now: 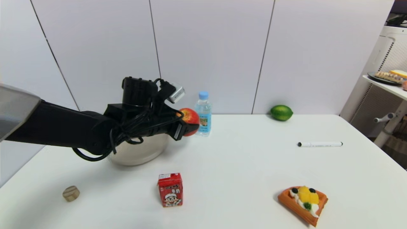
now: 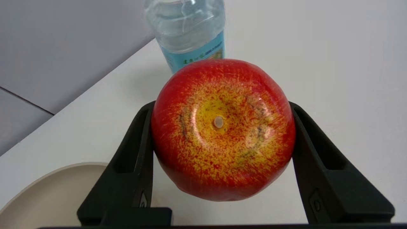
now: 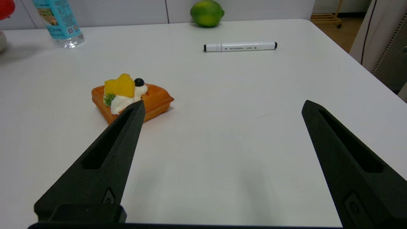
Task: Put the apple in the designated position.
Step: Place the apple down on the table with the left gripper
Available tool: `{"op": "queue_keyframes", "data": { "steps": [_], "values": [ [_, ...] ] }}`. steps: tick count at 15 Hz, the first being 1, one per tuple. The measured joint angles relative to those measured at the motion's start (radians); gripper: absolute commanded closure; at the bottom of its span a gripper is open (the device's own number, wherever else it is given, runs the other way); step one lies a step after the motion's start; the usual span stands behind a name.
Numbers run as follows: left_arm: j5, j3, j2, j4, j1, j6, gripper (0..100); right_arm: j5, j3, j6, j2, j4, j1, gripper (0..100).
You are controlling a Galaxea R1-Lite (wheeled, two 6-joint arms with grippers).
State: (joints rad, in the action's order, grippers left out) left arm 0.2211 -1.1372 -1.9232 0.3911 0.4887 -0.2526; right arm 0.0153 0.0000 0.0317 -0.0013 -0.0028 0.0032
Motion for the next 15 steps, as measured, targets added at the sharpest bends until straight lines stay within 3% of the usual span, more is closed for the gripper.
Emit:
{"op": "queue_keyframes", "data": {
  "steps": [15],
  "values": [
    [-0.002, -0.103, -0.197, 0.0, -0.053, 0.011, 100, 0.0, 0.0, 0.0, 0.0, 0.0, 0.0, 0]
  ]
}}
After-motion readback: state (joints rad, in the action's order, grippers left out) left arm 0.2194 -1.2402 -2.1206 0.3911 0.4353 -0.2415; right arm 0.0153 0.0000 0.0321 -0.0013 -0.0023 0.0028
